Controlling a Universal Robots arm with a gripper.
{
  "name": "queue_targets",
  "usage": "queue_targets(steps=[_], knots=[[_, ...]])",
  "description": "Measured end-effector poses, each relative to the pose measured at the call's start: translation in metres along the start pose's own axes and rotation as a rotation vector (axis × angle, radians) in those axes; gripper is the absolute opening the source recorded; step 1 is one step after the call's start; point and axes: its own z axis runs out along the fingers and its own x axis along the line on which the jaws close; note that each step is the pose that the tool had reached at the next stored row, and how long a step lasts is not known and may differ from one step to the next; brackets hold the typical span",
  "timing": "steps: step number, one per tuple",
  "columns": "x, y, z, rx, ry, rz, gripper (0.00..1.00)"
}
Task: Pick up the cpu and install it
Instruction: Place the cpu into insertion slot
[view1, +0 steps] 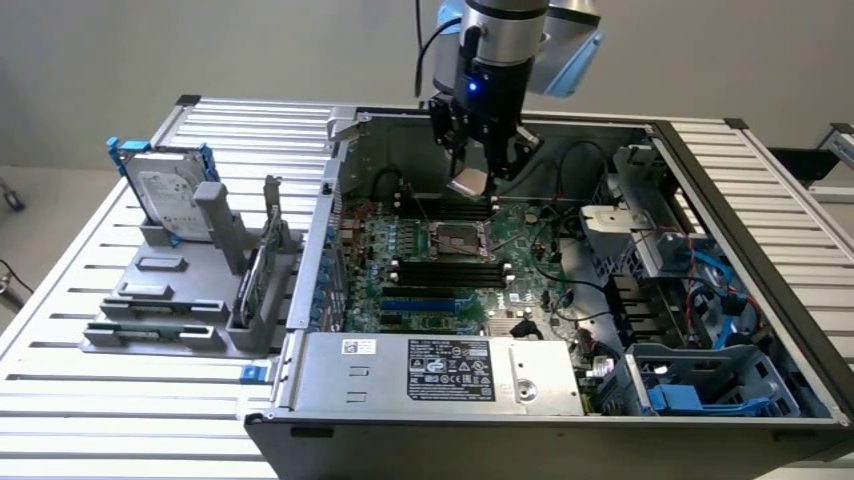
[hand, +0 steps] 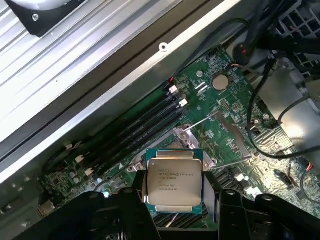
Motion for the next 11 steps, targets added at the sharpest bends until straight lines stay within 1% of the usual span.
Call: queue_targets(steps=[11], knots=[[-0.0004, -0.0005, 0.0096, -0.0085, -0.0105, 0.200, 0.55]])
